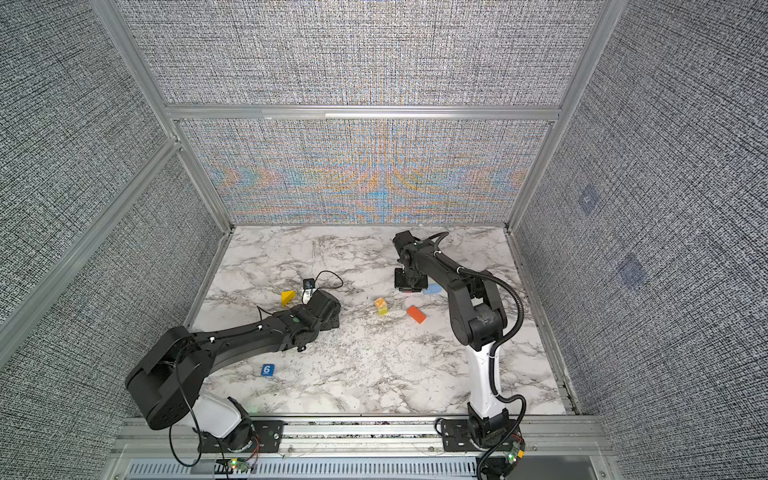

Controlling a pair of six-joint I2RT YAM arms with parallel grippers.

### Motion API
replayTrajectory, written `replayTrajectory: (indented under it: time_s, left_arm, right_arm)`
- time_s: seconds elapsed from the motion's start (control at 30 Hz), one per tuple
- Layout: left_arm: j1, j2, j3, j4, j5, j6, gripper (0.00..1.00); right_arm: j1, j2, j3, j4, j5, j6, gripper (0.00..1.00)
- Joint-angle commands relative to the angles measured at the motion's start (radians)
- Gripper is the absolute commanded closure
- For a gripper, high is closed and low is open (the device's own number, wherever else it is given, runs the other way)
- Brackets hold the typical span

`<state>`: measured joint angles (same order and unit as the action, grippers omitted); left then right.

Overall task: Build the wood block tower
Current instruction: 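Lift the magenta cube with the right gripper toward the stacked cubes, then carry the magenta cube over the A block and lower it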

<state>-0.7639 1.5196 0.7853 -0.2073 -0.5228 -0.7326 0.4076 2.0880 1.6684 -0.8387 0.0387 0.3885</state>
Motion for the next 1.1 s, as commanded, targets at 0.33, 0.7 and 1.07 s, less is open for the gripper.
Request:
replayTrajectory:
  time_s: [0.33,0.7,1.07]
  left_arm:
    - [0.000,-0.063,-0.004,-0.024,0.055,0.009,0.01]
    - [0.000,-0.079,0.012,-0.068,0.217,0.002,0.01]
    - [0.001,-0.123,-0.024,-0.072,0.213,-0.017,0.01]
  right_arm:
    - [0.090,-0.113,0.023,-0.103,-0.030,-0.075,0.77]
    - [0.192,-0.135,0.054,-0.138,-0.056,-0.136,0.77]
    - [0.249,-0.089,0.077,-0.191,-0.008,-0.203,0.77]
